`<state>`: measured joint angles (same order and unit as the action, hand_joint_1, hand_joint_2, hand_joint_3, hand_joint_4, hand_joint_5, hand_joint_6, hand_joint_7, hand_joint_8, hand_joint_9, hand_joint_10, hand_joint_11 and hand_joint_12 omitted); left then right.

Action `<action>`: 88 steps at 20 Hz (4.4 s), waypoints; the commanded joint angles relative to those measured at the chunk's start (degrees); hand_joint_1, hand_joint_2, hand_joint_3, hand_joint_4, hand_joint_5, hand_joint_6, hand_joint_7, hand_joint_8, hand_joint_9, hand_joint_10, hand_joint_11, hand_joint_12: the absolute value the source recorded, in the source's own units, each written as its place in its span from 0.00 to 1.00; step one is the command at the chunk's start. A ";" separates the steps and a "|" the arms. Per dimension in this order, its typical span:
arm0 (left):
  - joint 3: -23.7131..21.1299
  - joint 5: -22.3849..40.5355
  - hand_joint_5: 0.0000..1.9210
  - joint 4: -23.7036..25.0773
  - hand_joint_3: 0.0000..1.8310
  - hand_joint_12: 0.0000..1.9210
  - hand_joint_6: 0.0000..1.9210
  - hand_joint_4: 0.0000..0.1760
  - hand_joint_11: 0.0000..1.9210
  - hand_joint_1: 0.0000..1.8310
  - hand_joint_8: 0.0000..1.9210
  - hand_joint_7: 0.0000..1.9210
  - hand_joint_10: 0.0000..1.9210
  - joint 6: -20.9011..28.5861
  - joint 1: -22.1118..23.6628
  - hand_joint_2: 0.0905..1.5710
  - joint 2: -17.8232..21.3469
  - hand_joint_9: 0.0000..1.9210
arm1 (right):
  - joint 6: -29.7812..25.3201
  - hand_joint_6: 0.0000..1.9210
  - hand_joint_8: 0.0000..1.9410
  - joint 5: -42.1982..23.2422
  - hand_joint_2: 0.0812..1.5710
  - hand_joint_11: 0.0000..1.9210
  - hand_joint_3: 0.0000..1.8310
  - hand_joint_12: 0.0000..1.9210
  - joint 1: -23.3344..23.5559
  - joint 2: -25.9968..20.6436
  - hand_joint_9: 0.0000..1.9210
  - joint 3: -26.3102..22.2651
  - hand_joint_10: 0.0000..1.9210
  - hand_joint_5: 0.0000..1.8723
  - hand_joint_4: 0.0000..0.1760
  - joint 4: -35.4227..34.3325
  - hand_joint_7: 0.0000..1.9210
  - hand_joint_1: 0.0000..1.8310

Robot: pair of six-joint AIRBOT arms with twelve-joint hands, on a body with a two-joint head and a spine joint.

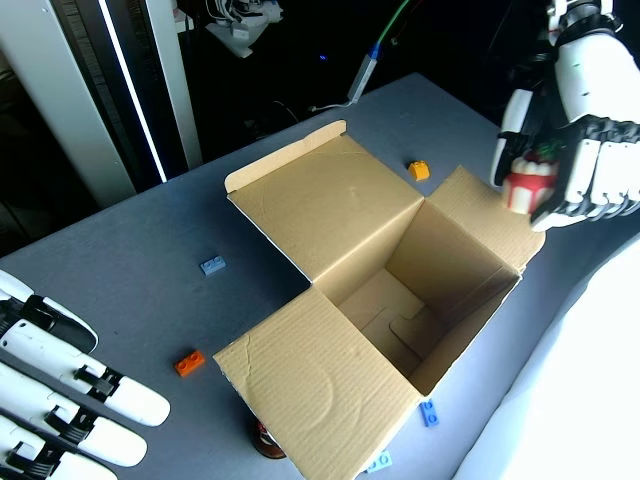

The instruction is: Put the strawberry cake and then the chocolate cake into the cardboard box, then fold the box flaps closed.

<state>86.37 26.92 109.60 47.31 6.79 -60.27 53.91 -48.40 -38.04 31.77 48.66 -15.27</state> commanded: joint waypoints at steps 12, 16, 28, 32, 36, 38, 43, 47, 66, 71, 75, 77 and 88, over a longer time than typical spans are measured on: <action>5.21 8.45 0.27 -11.42 0.00 0.87 0.45 0.00 0.16 0.66 0.56 0.27 0.66 -14.71 -1.95 0.65 -6.24 0.26 | 0.04 0.00 0.00 -7.20 0.67 0.00 0.00 0.23 0.67 -0.63 0.05 0.04 0.00 0.03 0.00 -0.21 0.05 0.53; 6.97 10.50 0.27 -14.86 0.00 0.86 0.45 0.00 0.17 0.65 0.56 0.27 0.67 -19.92 -2.73 0.66 -8.64 0.25 | 0.06 0.00 0.00 -7.20 0.66 0.00 0.00 0.22 0.67 -0.62 0.06 -0.01 0.00 0.04 0.00 -0.14 0.06 0.56; 8.59 13.74 0.26 -20.97 0.00 0.87 0.48 0.00 0.17 0.66 0.58 0.25 0.69 -36.50 -5.02 0.66 -12.58 0.25 | 0.14 0.00 0.00 -7.48 0.67 0.00 0.00 0.23 0.69 -0.58 0.06 -0.01 0.00 0.04 0.00 0.01 0.05 0.53; 8.53 14.23 0.23 -21.75 0.00 0.88 0.47 0.00 0.17 0.62 0.60 0.25 0.70 -38.81 -6.22 0.70 -12.98 0.23 | 0.15 0.00 0.00 -7.98 0.67 0.00 0.00 0.12 0.70 -0.46 0.05 -0.01 0.00 0.03 0.00 0.58 0.07 0.54; 7.71 14.65 0.31 -21.81 0.00 0.83 0.14 0.00 0.15 0.54 0.33 0.29 0.60 -39.98 -7.64 0.66 -13.21 0.23 | 0.16 0.01 0.00 -8.03 0.65 0.00 0.00 0.26 0.69 -0.46 0.08 -0.01 0.01 0.06 0.00 0.66 0.08 0.58; 7.17 14.66 0.32 -21.81 0.00 0.80 0.07 0.00 0.15 0.54 0.20 0.32 0.52 -40.56 -8.08 0.65 -13.29 0.26 | 0.17 0.00 0.00 -8.06 0.65 0.00 0.00 0.27 0.70 -0.42 0.08 -0.01 0.01 0.05 0.00 0.85 0.08 0.58; 7.10 14.68 0.18 -21.81 0.00 0.59 0.00 0.12 0.13 0.41 0.00 0.27 0.09 -40.71 -8.47 0.61 -13.38 0.33 | 0.17 0.00 0.00 -8.17 0.66 0.00 0.00 0.23 0.71 -0.37 0.06 -0.01 0.00 0.03 0.00 0.92 0.06 0.56; 7.03 14.82 0.14 -21.83 0.00 0.55 0.00 0.27 0.11 0.39 0.00 0.22 0.02 -40.81 -8.46 0.59 -13.39 0.31 | 0.17 0.00 0.00 -8.22 0.65 0.00 0.00 0.25 0.72 -0.36 0.06 -0.01 0.00 0.03 0.00 0.94 0.05 0.57; 16.29 15.63 0.27 -12.34 0.00 0.63 0.01 0.08 0.12 0.37 0.01 0.35 0.02 -26.59 1.62 0.64 -10.75 0.39 | -11.16 0.01 0.00 14.33 0.67 0.00 0.00 0.27 5.76 7.24 0.10 9.15 0.01 0.06 0.00 -5.69 0.09 0.52; 14.89 13.14 0.27 -9.21 0.00 0.63 0.01 0.06 0.12 0.37 0.01 0.35 0.02 -17.37 2.07 0.64 -5.80 0.39 | -11.20 0.00 0.00 14.20 0.61 0.00 0.00 0.30 6.38 13.24 0.11 13.42 0.01 0.07 0.00 -5.83 0.10 0.62; 13.27 6.77 0.28 -8.52 0.00 0.61 0.00 0.04 0.13 0.38 0.00 0.34 0.02 -12.61 1.82 0.64 -2.46 0.38 | -8.59 0.00 0.00 11.96 0.61 0.00 0.00 0.31 7.18 18.30 0.10 16.20 0.01 0.05 0.00 -6.61 0.08 0.61; 11.61 1.59 0.28 -6.23 0.00 0.61 0.01 0.03 0.13 0.38 0.00 0.35 0.02 -8.97 1.84 0.63 -0.57 0.39 | -7.72 0.00 0.00 11.87 0.61 0.00 0.00 0.33 8.10 21.22 0.11 18.71 0.01 0.06 0.00 -7.89 0.09 0.62; -0.80 -14.16 0.29 11.08 0.00 0.61 0.00 0.02 0.12 0.38 0.00 0.35 0.01 18.17 -6.07 0.64 8.27 0.38 | -7.94 0.00 0.00 15.45 0.61 0.00 0.00 0.37 10.59 31.89 0.12 28.90 0.01 0.07 0.00 -12.49 0.10 0.64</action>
<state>85.01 16.69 121.51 65.39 -0.01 -52.66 46.33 -27.18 -27.92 64.60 77.21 -27.66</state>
